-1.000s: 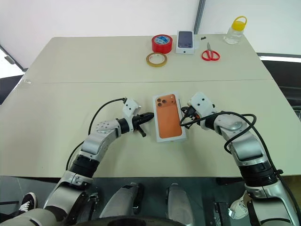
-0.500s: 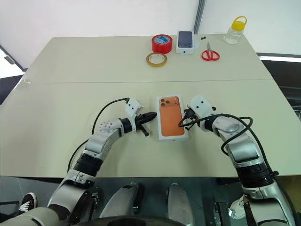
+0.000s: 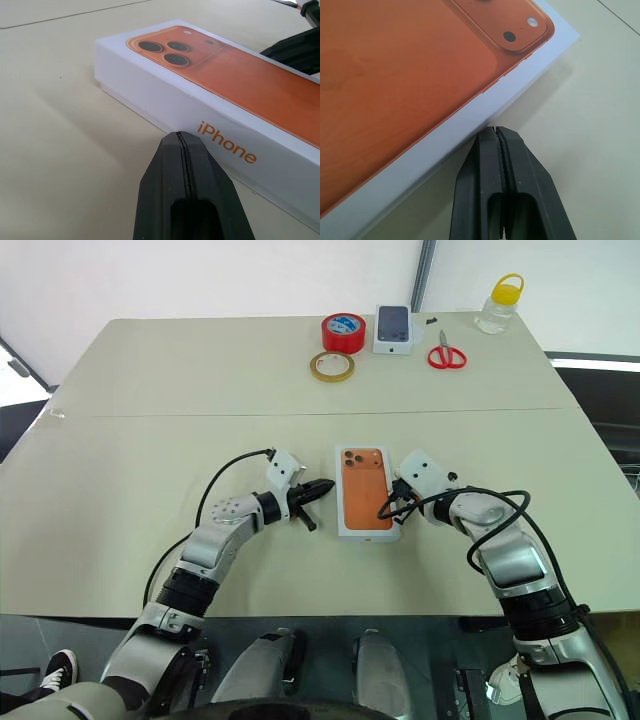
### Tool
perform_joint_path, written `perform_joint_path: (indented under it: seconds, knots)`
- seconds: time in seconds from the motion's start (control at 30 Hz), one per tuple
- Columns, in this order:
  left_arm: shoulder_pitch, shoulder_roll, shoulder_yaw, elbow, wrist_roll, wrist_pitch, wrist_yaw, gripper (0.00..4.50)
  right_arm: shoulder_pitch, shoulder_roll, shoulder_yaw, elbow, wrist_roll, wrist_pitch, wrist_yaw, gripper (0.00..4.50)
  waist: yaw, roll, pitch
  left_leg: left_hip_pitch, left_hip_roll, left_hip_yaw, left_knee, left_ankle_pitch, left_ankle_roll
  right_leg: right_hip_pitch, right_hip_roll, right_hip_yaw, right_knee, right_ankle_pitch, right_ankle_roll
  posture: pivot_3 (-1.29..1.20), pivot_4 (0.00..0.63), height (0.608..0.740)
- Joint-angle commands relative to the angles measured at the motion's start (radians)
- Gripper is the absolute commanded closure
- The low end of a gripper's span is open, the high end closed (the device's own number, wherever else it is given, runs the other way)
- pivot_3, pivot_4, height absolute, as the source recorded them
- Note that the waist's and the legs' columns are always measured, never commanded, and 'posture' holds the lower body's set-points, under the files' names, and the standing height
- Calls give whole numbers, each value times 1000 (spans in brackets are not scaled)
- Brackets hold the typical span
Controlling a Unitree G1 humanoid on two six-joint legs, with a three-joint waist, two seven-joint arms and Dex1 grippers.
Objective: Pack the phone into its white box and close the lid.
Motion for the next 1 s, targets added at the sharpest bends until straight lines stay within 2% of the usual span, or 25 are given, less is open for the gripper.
perform_joint_path:
  seconds: [0.03, 0.2, 0.33, 0.43, 0.63, 0.77, 0.87, 0.97, 1.0]
  knots:
    - [-65, -15, 74, -59, -61, 27, 37, 4500, -68, 17, -105, 9, 55, -19, -15, 4447, -1, 0, 0, 0, 0, 0, 0, 0, 0, 0, 0, 0, 0, 0, 0, 0, 150, 740]
    - [-186, -69, 69, 27, -28, -6, 97, 4500, -119, 79, -134, 37, 108, -58, -3, 4447, 0, -1, 1, 0, 0, 0, 1, 0, -1, 0, 1, 0, 0, 0, 0, 0, 150, 740]
    - [-247, -74, -19, 222, 86, 13, 134, 4500, -94, 83, -48, 4, 81, -73, 43, 4447, 0, -1, 0, 0, -1, 0, 1, 3, -5, 1, 1, -1, 0, -1, 1, 0, 150, 740]
    - [-213, -66, -49, 262, 121, -11, 139, 4500, 0, 45, 9, -19, 41, -79, 68, 4447, 0, -2, 0, 0, -1, 0, 1, 3, -5, 0, 0, -1, 1, -1, 1, 0, 150, 740]
    - [-123, -17, -107, 187, 148, -20, 63, 4500, 93, -18, 27, -86, 31, -77, 106, 4447, -4, -3, -9, 8, 0, 0, 0, -1, 1, 8, 1, -1, 0, -1, 1, 0, 150, 740]
    - [-23, 23, -125, -23, 21, 80, -123, 4500, 132, -57, 3, -182, 134, -34, 208, 4447, -1, -3, -11, 7, 0, 0, -1, -1, 1, 9, 0, 0, -1, -1, 2, 0, 150, 740]
    - [21, 57, -119, -110, -11, 115, -164, 4500, 133, -69, -19, -205, 198, 9, 250, 4447, 2, -3, -11, 6, 0, 0, 0, -1, 2, 8, 0, 0, -2, -1, 2, 0, 150, 740]
    - [25, 61, -22, -175, -83, 136, -138, 3657, 75, -34, -74, -177, 261, 43, 236, 3573, 2, -4, -10, 6, 0, -1, 1, -2, 2, 9, -1, 0, -2, -1, 2, 0, 150, 740]
    - [23, 65, 11, -200, -103, 127, -128, 3149, 55, -26, -86, -161, 256, 25, 220, 3094, -3, -4, -9, 5, 0, -1, 1, -2, 2, 8, -1, 0, -2, -1, 2, 0, 150, 740]
